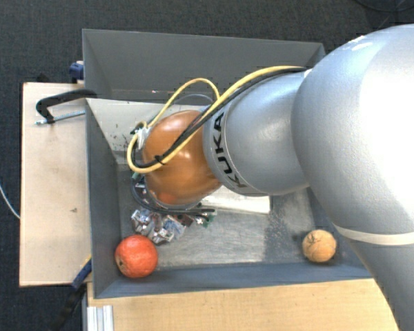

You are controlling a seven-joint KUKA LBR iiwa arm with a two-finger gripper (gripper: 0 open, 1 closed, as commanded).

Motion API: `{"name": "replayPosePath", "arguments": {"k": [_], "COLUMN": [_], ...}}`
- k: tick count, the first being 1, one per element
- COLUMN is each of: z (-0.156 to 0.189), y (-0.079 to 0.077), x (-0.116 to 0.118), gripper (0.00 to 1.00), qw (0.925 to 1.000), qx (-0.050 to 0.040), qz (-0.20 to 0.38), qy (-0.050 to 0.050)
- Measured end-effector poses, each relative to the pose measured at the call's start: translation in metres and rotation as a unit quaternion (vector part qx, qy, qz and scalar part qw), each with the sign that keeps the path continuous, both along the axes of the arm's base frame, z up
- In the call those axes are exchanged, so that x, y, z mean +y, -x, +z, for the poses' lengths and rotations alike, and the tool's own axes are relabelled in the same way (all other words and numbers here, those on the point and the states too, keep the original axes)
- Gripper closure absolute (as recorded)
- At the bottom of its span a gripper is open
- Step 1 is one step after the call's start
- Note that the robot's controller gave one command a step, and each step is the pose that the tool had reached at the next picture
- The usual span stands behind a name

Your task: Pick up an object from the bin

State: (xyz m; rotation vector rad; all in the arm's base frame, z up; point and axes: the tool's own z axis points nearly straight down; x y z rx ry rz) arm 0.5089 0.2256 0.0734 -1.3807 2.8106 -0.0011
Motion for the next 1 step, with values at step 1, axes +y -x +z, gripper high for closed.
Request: {"name": "replayPosePath", "arguments": {"k": [1], "z": [0.0], "y": [0.0], "x": [-0.0001], "gripper": [1.0], "qw": [1.0], "qx": [0.0001], "qz": [0.0], "qy": [0.0]}}
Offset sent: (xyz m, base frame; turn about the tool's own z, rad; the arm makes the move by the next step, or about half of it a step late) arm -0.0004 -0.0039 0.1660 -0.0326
